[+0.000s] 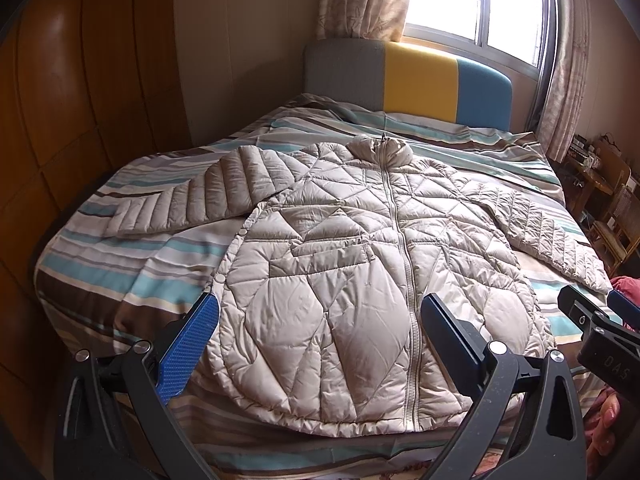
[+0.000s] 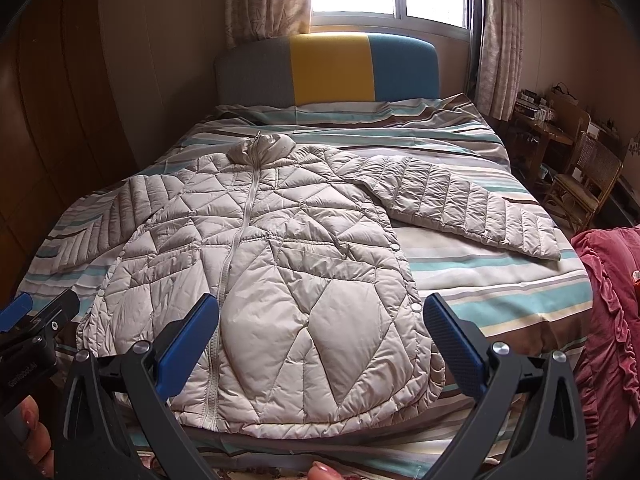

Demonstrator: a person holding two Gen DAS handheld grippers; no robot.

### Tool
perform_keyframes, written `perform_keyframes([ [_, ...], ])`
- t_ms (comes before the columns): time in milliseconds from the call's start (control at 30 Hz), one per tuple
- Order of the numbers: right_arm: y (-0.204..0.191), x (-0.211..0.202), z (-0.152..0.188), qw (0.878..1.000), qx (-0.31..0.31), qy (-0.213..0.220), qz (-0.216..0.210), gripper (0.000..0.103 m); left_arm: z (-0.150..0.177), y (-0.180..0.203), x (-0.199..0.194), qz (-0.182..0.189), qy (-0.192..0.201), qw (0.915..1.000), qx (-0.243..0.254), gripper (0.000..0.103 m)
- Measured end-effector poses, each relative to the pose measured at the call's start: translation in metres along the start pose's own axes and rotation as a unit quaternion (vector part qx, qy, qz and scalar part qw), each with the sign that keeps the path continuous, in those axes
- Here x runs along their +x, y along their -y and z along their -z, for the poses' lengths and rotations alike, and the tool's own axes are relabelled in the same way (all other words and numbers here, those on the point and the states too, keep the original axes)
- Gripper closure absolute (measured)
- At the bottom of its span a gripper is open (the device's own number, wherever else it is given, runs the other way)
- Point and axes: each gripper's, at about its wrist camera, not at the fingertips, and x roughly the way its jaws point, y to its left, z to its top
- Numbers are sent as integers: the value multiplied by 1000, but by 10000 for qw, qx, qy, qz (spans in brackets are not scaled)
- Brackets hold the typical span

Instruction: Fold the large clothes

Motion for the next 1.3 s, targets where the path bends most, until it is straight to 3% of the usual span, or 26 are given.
perform_keyframes([
  [833,4,13,1,9999,-32,-119,58,2,1,0,16,-156,-207,9997,-14,3],
  [1100,33,40,-2,9986,333,-273,305,2,0,-2,40,-350,-415,9985,-37,3],
  [1300,64,65,-6,9969,496,-23,603,2,-4,-2,66,-543,-527,9971,-15,3],
])
